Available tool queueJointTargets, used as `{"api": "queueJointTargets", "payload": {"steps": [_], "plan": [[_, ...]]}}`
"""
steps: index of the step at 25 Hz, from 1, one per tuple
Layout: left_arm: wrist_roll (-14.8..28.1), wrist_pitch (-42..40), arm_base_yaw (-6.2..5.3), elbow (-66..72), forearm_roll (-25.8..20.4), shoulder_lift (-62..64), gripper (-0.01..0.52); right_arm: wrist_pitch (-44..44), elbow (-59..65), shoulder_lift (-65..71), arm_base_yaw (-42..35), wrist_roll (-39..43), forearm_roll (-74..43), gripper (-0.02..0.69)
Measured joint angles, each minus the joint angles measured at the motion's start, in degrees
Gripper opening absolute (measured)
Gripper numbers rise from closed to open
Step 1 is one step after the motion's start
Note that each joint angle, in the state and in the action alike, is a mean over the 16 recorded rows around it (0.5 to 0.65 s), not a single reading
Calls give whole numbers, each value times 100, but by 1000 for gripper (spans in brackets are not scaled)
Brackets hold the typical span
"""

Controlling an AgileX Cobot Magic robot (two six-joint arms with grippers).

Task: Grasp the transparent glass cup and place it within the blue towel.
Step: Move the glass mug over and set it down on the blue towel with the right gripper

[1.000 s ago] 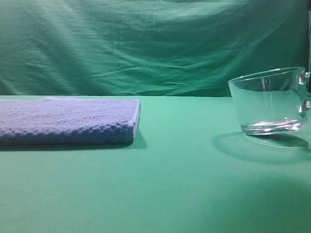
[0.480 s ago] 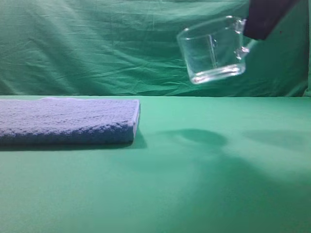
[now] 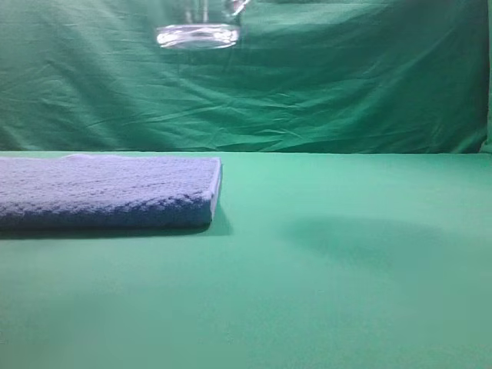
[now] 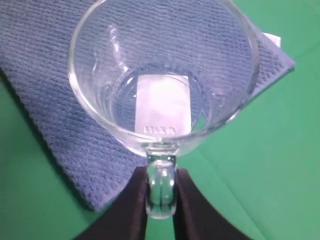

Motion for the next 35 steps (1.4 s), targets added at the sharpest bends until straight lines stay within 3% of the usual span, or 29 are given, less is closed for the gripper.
{"api": "queueJointTargets", "payload": {"steps": [16,20,30,32,35], "plan": [[0,0,0,0,0,0,0,-495,-1794,2093,454,-84,111,116],[0,0,0,0,0,0,0,-611,-1868,2257,463,-84,162,173],[0,0,0,0,0,0,0,-331,-1897,2199,463,-84,204,429],[0,0,0,0,0,0,0,-153,-1901,2093,463,-74,172,445],[0,0,0,0,0,0,0,193,-1904,1867,459,-21,109,410]]}}
